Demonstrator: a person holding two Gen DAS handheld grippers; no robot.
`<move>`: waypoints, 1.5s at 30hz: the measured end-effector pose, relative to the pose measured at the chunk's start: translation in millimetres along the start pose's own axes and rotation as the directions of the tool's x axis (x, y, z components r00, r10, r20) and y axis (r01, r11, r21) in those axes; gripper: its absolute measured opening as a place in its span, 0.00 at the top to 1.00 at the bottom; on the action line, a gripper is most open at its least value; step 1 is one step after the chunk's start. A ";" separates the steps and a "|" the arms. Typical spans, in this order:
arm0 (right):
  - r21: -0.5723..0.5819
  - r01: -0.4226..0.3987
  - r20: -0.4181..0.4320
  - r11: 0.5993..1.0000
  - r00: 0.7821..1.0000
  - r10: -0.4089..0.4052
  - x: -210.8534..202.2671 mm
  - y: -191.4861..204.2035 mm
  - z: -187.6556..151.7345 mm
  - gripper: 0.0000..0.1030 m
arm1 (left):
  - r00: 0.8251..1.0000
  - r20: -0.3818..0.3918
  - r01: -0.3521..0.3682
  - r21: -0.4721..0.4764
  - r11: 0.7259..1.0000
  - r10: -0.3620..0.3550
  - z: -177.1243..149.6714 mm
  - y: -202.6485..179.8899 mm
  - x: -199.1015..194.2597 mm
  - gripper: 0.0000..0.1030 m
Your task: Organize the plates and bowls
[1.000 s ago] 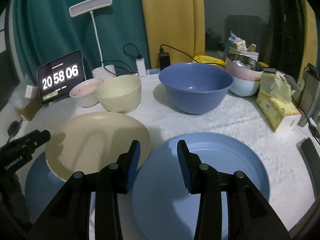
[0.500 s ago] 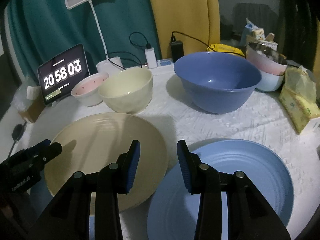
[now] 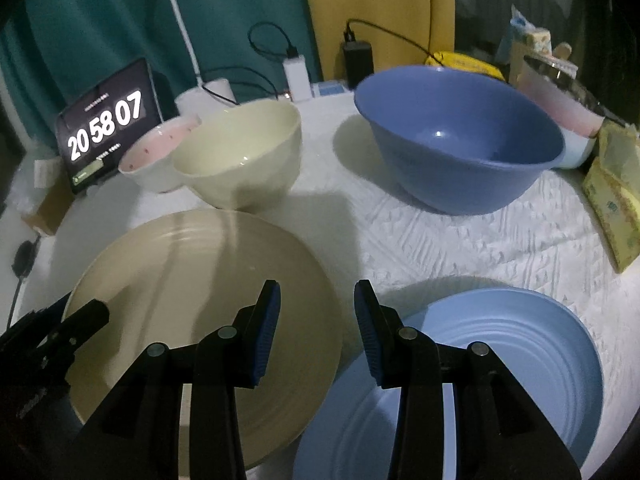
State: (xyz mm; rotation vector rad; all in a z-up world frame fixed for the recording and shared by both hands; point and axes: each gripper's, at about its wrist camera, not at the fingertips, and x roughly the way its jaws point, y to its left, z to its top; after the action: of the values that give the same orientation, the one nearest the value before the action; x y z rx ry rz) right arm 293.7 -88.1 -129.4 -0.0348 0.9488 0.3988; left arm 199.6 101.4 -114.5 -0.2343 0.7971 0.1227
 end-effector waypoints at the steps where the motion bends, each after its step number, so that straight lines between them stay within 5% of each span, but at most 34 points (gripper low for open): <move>1: 0.000 -0.008 -0.018 1.000 1.000 0.008 2.8 -0.4 0.3 0.60 | 1.000 -0.003 0.003 0.002 1.000 -0.003 0.0 -1.1 0.6 0.54; 9: 0.022 -0.093 -0.060 0.995 0.994 0.094 8.0 -3.4 2.7 0.61 | 1.000 -0.008 0.021 0.012 1.000 -0.021 -2.3 -5.7 1.8 0.54; 14: 0.006 -0.058 -0.048 0.998 0.997 0.059 3.4 -1.7 2.4 0.71 | 1.000 -0.003 0.018 0.015 1.000 -0.018 -3.6 -5.2 0.4 0.54; 45: -0.011 -0.040 0.117 0.999 0.992 0.041 -76.7 -2.9 -19.5 0.71 | 0.995 0.094 0.026 0.070 0.997 -0.033 -15.7 -33.8 -55.4 0.55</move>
State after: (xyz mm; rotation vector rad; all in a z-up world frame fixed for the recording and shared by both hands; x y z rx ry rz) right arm 239.8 -119.0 -80.2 0.0002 0.8327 0.4378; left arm 157.0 63.5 -79.7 -0.1736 0.7012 0.0779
